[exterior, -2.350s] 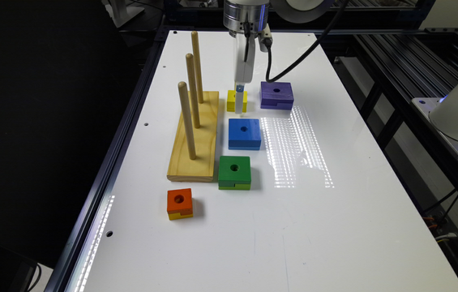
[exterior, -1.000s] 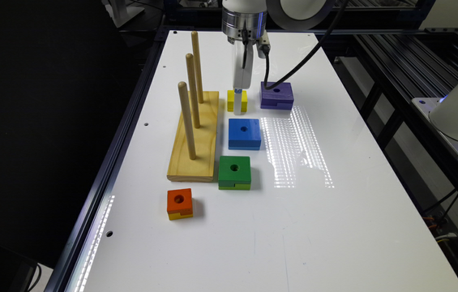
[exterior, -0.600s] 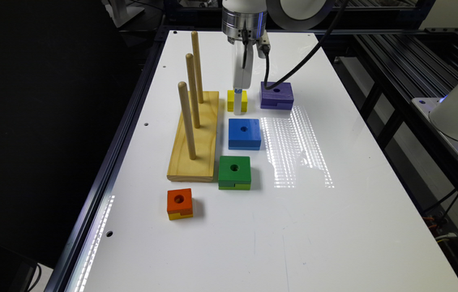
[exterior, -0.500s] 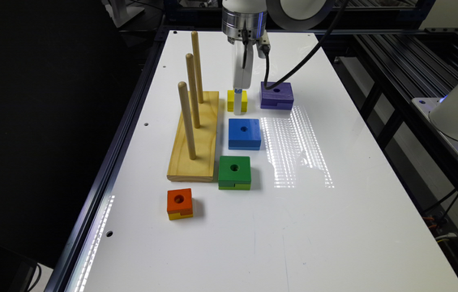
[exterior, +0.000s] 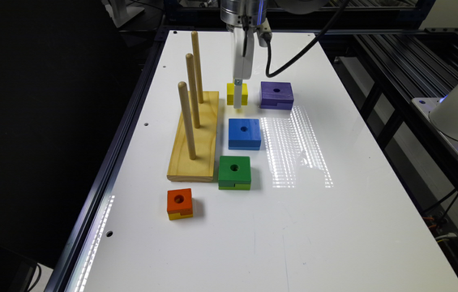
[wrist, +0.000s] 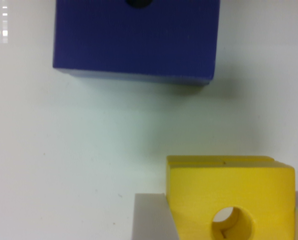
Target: Pick up yellow block.
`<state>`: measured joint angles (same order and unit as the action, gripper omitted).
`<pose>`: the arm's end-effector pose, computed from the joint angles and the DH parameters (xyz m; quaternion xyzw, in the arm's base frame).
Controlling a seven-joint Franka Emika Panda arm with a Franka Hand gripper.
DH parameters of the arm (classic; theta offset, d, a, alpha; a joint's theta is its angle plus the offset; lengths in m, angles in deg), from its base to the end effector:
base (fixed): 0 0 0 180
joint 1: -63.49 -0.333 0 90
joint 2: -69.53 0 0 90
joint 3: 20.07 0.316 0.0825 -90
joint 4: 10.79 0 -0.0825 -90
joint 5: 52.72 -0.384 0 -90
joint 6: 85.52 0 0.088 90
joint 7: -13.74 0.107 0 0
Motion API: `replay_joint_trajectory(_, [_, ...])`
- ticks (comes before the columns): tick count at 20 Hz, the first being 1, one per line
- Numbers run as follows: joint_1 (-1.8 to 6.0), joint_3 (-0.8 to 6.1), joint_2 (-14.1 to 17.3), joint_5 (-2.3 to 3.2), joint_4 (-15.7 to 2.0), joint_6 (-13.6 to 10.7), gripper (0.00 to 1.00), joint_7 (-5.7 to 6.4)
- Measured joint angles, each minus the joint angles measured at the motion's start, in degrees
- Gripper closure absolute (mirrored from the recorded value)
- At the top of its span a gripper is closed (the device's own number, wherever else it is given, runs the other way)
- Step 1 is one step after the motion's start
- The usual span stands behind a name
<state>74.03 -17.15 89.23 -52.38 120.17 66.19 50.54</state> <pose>0.5297 -0.0701 0.2032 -0.9261 0.3770 -0.0073 0.0093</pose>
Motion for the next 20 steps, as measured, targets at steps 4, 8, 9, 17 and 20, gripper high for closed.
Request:
replay_joint_trajectory(4, [0.0, 0.22, -3.4, -0.03, 0.11, -3.4, 1.0, 0.17])
replay_joint_trajectory(8, [-0.01, 0.76, -5.8, -0.04, 0.51, -5.7, 1.0, 0.6])
replay_joint_trajectory(9, [-0.01, 0.86, -5.9, -0.04, 0.67, -5.7, 1.0, 0.67])
replay_joint_trajectory(17, [0.0, 1.05, -9.8, -0.06, 0.76, -9.0, 1.0, 0.78])
replay_joint_trajectory(20, [0.0, 1.09, -11.0, -0.07, 0.82, -10.2, 1.0, 0.82])
